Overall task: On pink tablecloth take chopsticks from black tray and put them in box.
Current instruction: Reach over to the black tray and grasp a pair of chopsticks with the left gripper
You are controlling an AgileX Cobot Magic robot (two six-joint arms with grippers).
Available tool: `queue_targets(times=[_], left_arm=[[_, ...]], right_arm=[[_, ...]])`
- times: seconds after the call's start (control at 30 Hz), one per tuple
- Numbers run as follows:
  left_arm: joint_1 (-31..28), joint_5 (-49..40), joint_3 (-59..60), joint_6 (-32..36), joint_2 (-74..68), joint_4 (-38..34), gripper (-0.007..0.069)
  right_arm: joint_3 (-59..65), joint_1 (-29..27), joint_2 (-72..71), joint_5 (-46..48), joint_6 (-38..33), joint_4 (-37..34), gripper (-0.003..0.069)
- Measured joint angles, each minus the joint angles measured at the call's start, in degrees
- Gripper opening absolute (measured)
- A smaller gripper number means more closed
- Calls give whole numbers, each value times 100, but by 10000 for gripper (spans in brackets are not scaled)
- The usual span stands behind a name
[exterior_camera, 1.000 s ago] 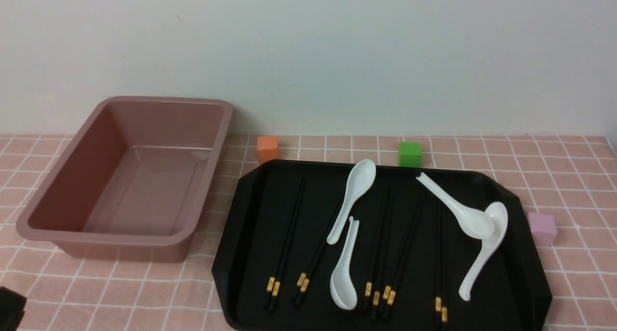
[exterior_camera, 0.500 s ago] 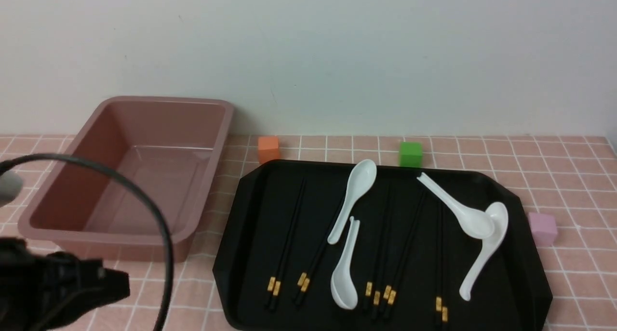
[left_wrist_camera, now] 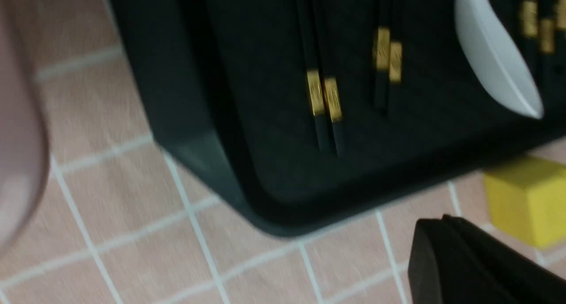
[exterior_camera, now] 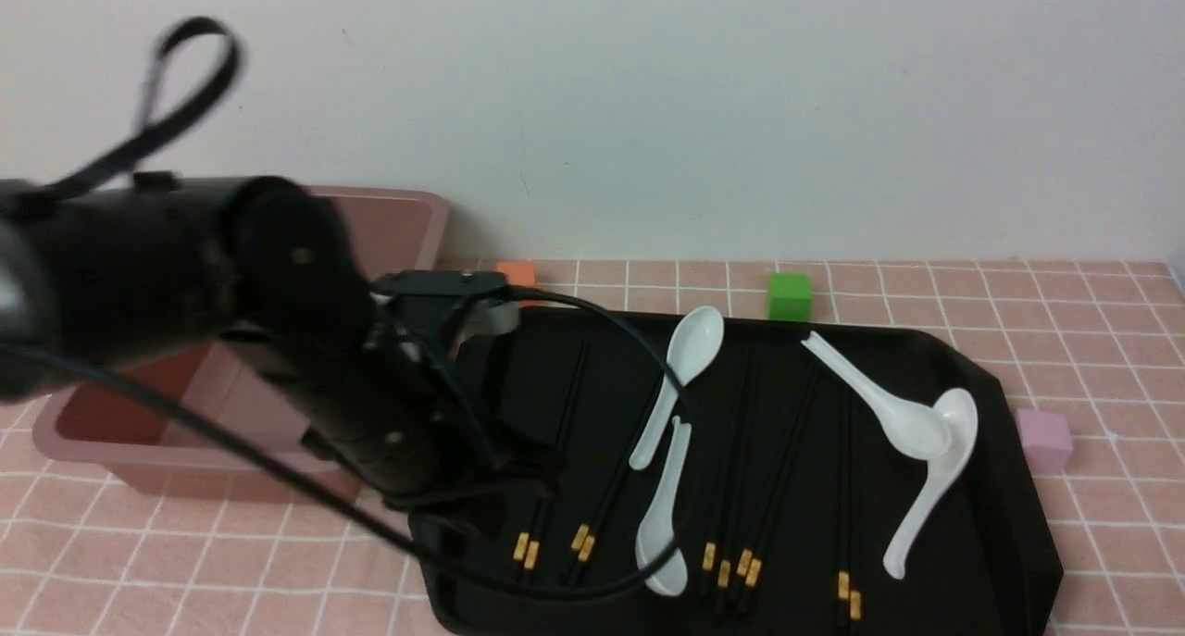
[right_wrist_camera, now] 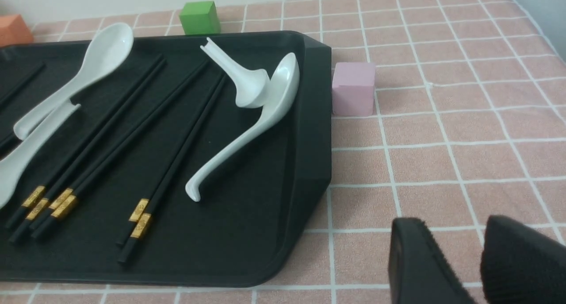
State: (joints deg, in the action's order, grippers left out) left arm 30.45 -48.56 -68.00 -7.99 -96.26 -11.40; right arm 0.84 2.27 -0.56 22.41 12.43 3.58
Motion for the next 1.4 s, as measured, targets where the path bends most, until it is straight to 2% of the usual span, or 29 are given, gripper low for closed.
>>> queue_targets(times=[0.1,0.23,0.27,0.47,0.6,0.77,0.9,1.03,1.1,1.17,1.4], left_arm=[[138,-238,-706,-466,-578,532,-1],[125,-390,-1259,-625,-1191,721,50],[104,-492,-1489,-649,-1512,754,103],[99,-523,-1909,-660,-2148,838,289],[99,-388,-1938,-666,-2356,974,337],[99,-224,-1964,-666,-2503,1066,331],[99,-198,-1997,-671,-2538,1140,295],[99,-181,-2006,-677,-2552,1140,233],[99,-174,-2012,-782,-2557,1140,158],[99,-174,-2017,-890,-2557,1140,113],[99,-176,-1974,-1003,-2385,976,116]], right_arm=[[0,0,0,0,0,0,240],[0,0,0,0,0,0,240],[0,0,0,0,0,0,240],[0,0,0,0,0,0,240],[0,0,0,0,0,-5,240],[0,0,0,0,0,-5,240],[0,0,0,0,0,-5,240],[0,0,0,0,0,-5,240],[0,0,0,0,0,-5,240],[0,0,0,0,0,-5,240],[0,0,0,0,0,-5,240]])
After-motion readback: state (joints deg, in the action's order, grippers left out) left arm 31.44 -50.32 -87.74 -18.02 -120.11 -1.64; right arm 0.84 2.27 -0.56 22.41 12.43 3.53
